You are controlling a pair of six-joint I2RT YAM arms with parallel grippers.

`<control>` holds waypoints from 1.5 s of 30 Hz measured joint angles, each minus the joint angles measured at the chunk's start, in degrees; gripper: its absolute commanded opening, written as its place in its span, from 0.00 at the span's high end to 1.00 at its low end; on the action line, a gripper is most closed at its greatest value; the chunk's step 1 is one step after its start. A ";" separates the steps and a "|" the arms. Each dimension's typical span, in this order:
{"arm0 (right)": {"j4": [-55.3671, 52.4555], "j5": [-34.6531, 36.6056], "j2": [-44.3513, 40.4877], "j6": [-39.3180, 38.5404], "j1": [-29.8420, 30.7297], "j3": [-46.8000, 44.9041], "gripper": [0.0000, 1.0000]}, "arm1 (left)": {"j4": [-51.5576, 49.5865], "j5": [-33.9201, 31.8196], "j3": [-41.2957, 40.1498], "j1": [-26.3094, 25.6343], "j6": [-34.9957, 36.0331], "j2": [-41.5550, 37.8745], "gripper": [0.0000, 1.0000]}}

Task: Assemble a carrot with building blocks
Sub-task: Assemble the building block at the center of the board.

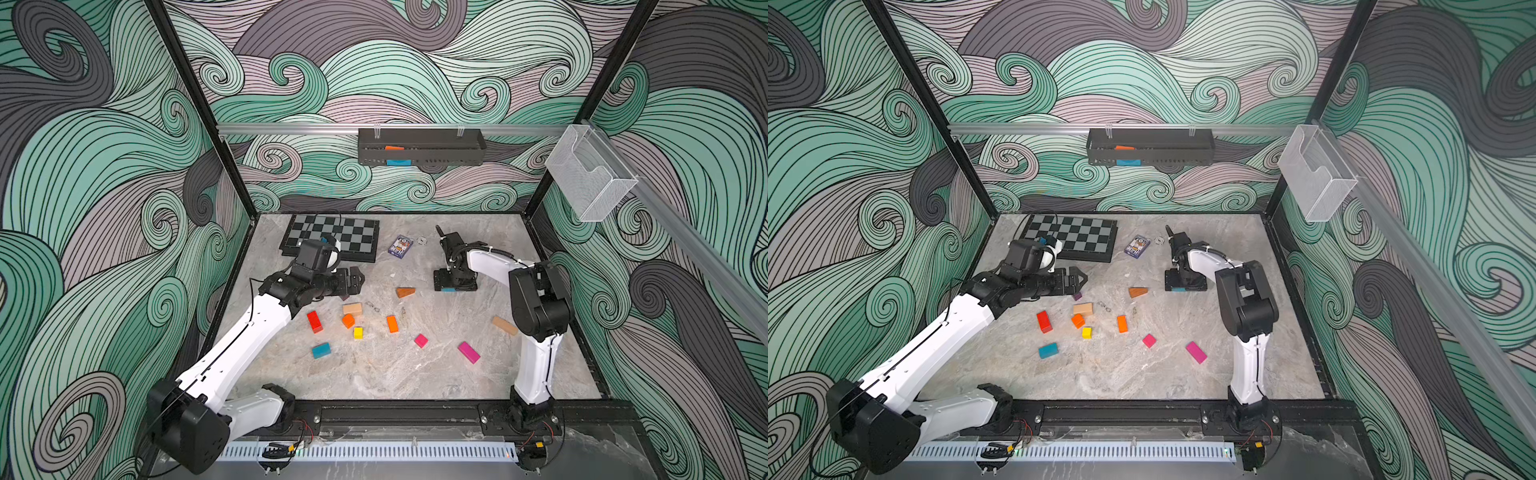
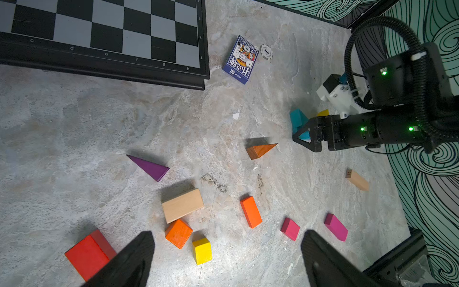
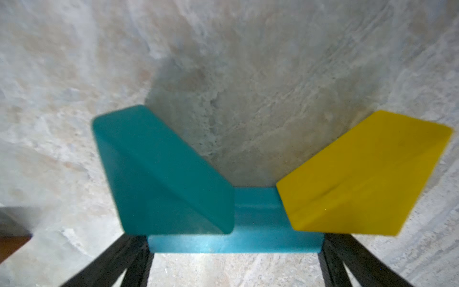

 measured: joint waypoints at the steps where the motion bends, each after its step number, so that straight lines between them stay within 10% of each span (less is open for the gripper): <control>1: 0.02 0.00 0.02 -0.09 0.00 0.07 0.25 | 0.13 0.00 0.09 0.00 0.00 0.20 0.06; 19: 0.13 0.02 0.02 0.00 0.00 0.07 0.02 | 0.37 0.00 0.20 -0.61 -0.22 1.46 0.06; 45: -1.07 0.68 -0.07 0.07 -0.22 0.79 0.01 | 0.79 0.00 0.20 -0.61 -0.15 1.46 0.06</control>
